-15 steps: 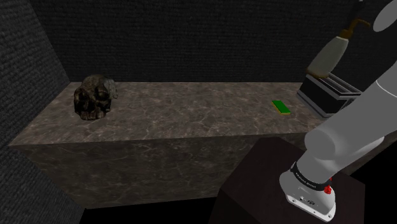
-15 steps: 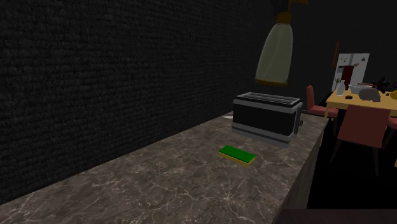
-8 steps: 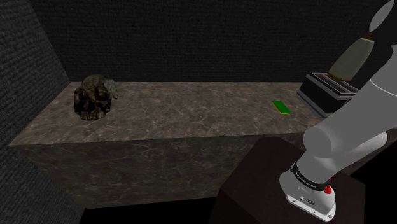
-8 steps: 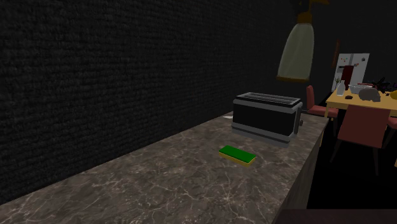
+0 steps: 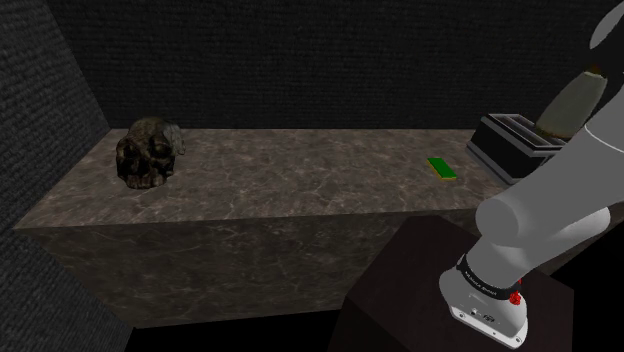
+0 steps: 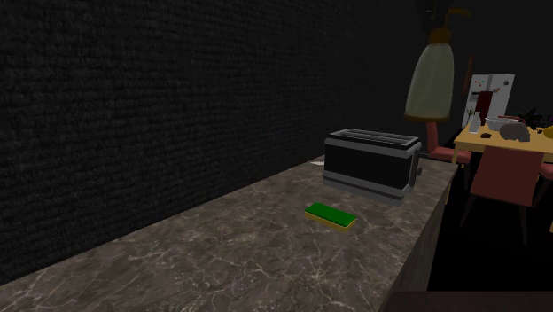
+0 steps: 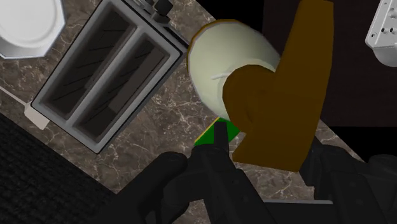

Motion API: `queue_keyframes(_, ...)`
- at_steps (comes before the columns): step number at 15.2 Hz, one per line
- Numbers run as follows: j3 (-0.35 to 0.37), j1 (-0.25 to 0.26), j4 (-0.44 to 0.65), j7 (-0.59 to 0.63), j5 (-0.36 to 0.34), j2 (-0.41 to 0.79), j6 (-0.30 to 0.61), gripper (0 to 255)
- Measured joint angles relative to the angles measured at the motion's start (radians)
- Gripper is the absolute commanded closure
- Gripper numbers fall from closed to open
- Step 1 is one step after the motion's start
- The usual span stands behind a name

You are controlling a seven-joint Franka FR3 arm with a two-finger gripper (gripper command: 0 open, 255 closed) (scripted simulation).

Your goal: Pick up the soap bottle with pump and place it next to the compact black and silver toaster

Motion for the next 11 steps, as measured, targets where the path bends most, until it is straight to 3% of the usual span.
queue_keyframes(11,0.039,0.012,-0.252,0.063,-0.065,-0.11,0.165,255)
